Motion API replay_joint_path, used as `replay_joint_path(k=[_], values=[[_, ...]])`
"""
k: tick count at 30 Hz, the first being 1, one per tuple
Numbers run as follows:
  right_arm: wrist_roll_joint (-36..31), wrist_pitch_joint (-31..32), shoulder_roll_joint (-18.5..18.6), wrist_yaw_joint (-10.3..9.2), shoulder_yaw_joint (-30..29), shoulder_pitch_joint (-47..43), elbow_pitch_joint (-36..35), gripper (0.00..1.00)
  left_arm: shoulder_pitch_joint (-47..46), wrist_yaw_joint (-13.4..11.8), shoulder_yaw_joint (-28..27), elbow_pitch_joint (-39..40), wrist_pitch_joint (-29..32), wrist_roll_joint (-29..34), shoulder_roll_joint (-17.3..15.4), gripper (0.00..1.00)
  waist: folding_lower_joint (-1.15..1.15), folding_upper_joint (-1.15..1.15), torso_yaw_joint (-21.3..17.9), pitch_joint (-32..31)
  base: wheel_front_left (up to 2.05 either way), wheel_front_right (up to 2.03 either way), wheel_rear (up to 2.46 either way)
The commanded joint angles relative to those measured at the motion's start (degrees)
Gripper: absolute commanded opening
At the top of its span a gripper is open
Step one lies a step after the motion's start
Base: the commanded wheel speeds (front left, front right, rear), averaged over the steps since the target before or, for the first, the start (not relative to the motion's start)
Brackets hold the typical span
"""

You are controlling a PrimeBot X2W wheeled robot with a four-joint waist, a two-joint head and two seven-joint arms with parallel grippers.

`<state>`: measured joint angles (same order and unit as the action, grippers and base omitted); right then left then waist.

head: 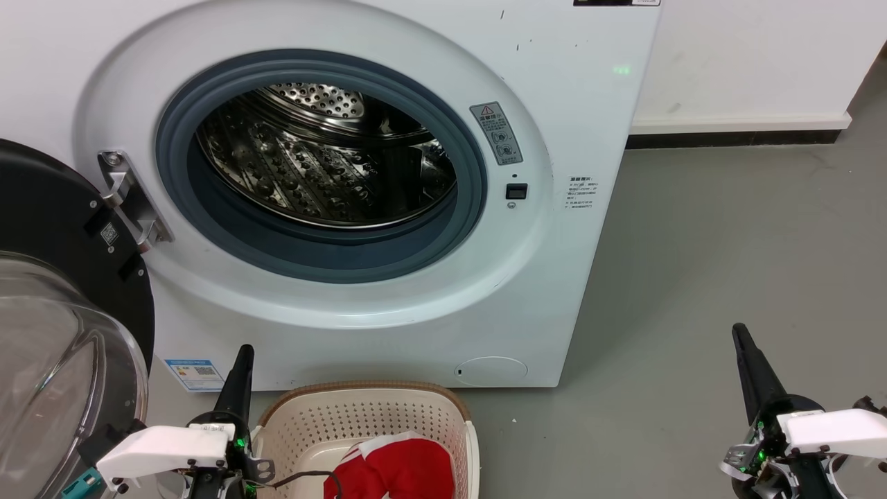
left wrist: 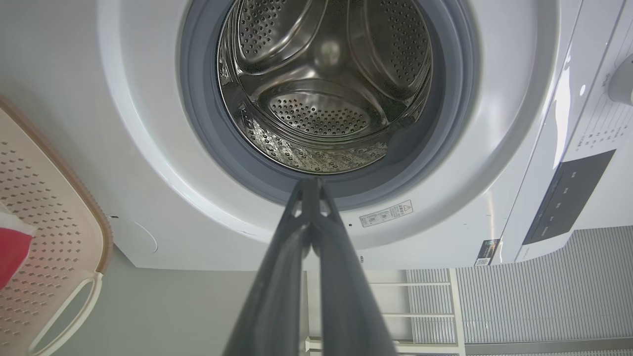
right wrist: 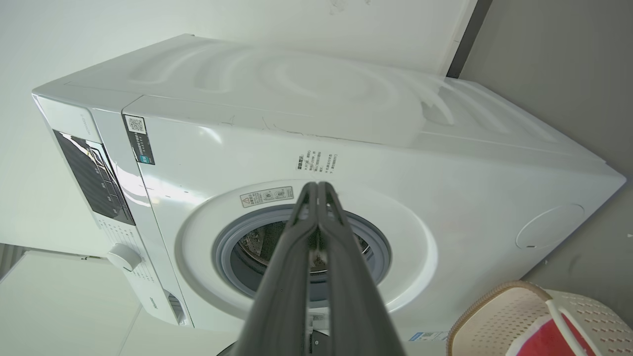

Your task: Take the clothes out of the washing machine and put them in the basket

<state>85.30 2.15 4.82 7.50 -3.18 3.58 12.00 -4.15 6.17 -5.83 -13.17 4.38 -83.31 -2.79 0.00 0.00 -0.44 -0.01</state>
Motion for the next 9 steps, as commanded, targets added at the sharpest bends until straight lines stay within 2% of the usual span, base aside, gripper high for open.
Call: replay_joint_path(k=[1, 9], values=[[1.17, 0.35, 0.03, -0.01, -0.16, 1.26, 0.18, 0.00, -1.06, 0.48, -0.25, -0.05, 0.36, -1.01, -0.14, 0.00, 0.00, 0.00, 0.02, 0.01, 0.00, 0.00, 0.00], [4.62, 1.31, -0.09, -0.02, -0.51, 1.95, 0.96, 0.00, -1.66, 0.99, -0.50, -0.45, 1.16, -4.50, -0.15, 0.00, 0.00, 0.00, 0.19, 0.08, 0.00, 0.00, 0.00]])
